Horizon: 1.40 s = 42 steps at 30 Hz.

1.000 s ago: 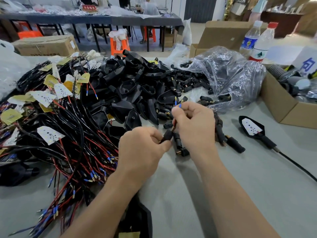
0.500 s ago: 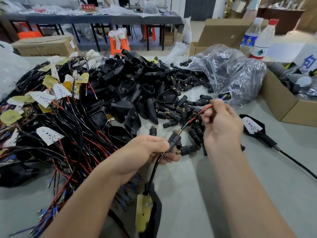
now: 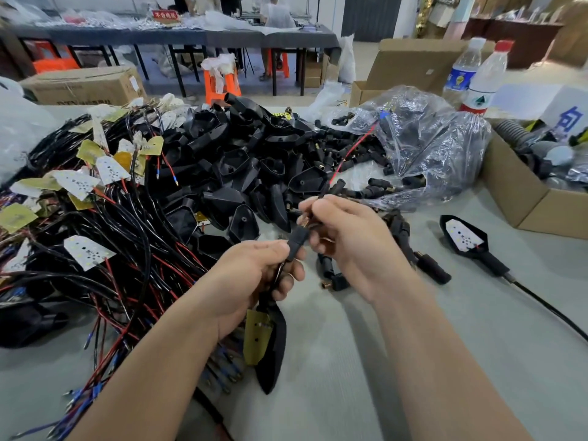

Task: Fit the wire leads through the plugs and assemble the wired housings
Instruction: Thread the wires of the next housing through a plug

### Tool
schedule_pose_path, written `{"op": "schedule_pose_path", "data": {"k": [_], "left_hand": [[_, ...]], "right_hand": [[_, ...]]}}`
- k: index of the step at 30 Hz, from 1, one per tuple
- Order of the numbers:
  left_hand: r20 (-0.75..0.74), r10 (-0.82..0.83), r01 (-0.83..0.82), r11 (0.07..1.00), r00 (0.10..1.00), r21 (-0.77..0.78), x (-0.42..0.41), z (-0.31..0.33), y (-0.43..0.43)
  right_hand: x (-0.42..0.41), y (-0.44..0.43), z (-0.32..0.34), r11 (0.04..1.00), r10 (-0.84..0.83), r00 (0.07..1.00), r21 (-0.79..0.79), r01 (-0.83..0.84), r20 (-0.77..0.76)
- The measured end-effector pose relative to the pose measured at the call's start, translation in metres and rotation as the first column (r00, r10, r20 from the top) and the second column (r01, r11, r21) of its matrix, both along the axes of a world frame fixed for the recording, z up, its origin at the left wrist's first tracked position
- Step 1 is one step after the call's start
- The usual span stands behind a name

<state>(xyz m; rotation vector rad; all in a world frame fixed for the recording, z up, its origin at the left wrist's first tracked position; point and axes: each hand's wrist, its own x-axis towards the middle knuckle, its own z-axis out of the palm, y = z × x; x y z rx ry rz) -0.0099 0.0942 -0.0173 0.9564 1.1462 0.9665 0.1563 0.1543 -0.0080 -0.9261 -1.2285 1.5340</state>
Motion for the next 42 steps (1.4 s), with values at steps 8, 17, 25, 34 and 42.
{"op": "schedule_pose_path", "data": {"k": [8,17,25,34,42], "left_hand": [[-0.091,-0.096,0.098,0.995,0.991,0.01,0.002,-0.003,0.0],[-0.246,0.033,-0.008,0.995,0.969,0.101,0.002,-0.007,0.003],[0.011,0.156,-0.156,0.988,0.988,0.004,-0.001,-0.004,0.006],[-0.056,0.343,-0.321,0.915,0.938,0.243,0.003,-0.005,0.008],[-0.217,0.37,-0.301,0.908,0.904,0.292,0.001,-0.006,0.004]], "right_hand": [[0.005,0.01,0.0,0.895,-0.446,0.839,-0.15,0.42,-0.313],[0.006,0.003,-0.011,0.983,0.181,0.969,-0.056,-0.174,0.17],[0.01,0.009,-0.002,0.977,-0.183,0.975,-0.138,0.165,-0.129],[0.01,0.009,-0.004,0.972,-0.219,0.976,-0.092,0.218,-0.001],[0.012,0.006,-0.006,0.997,-0.063,0.993,-0.049,0.058,-0.101]]}}
